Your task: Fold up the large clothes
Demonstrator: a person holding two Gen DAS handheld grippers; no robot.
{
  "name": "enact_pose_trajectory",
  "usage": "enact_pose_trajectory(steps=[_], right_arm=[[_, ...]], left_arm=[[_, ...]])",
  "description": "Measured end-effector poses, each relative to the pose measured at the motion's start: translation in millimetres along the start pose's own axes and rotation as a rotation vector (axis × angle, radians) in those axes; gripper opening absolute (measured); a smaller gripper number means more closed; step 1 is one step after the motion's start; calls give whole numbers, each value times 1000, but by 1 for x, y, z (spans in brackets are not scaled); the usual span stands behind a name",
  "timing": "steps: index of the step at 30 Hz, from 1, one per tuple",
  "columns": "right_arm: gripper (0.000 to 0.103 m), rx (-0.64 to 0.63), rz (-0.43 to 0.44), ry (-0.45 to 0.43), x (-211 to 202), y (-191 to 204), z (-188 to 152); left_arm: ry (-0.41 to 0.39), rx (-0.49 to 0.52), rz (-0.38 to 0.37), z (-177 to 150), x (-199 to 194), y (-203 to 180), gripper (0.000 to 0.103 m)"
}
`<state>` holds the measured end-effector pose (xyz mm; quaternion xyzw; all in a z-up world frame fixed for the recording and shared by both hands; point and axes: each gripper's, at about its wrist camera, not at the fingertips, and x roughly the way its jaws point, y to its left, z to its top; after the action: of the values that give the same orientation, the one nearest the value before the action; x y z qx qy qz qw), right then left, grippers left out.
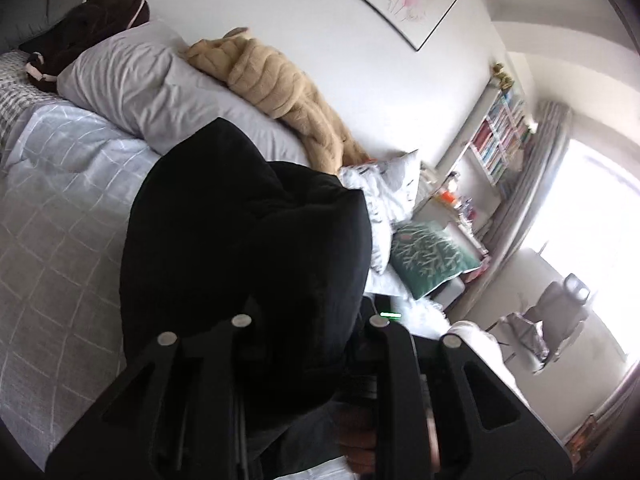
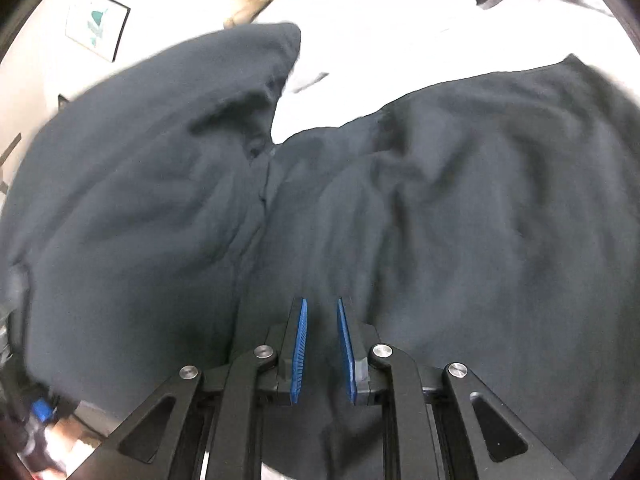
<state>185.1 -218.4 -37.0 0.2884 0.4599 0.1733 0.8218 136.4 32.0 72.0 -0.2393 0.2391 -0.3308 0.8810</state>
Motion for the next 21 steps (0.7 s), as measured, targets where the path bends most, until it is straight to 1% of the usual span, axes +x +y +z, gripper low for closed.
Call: enact_pose_trajectory(steps=[2, 4, 5, 7, 9, 10, 12, 13, 14, 15, 16, 17, 19, 21], right_arm=[[16, -14, -4, 56, 31, 7, 8], [15, -13, -75, 117, 69, 10, 13], [15, -7, -85, 125, 78, 11, 12], [14, 31, -66, 132, 89, 6, 18], [14, 55, -35, 148, 85, 2, 21], [15, 63, -8, 156, 78, -1, 22], [19, 96, 38, 181, 64, -11, 25], [24, 124, 59, 182, 49, -20, 28], [33, 138, 62, 165, 35, -28, 31], [39, 151, 56, 129, 13, -39, 36], [50, 164, 53, 91, -8, -50, 39], [56, 178, 56, 60, -25, -59, 41], [62, 227, 70, -14, -73, -87, 44], [66, 270, 69, -66, -108, -110, 45]], left_arm=[[3, 13, -35, 1, 1, -6, 24], [27, 29, -44, -2, 9, -10, 24], [46, 29, -40, -4, 15, -10, 24], [76, 30, -32, -8, 26, -10, 24], [89, 48, -39, -11, 32, -17, 24], [95, 66, -47, -11, 35, -24, 24], [113, 99, -60, -11, 42, -39, 24], [128, 118, -63, -13, 47, -47, 24], [140, 134, -65, -15, 54, -55, 24], [159, 151, -65, -19, 63, -63, 24], [177, 160, -65, -23, 69, -68, 24], [199, 169, -64, -28, 78, -73, 24], [235, 187, -63, -40, 93, -82, 24], [278, 209, -60, -55, 110, -90, 24]])
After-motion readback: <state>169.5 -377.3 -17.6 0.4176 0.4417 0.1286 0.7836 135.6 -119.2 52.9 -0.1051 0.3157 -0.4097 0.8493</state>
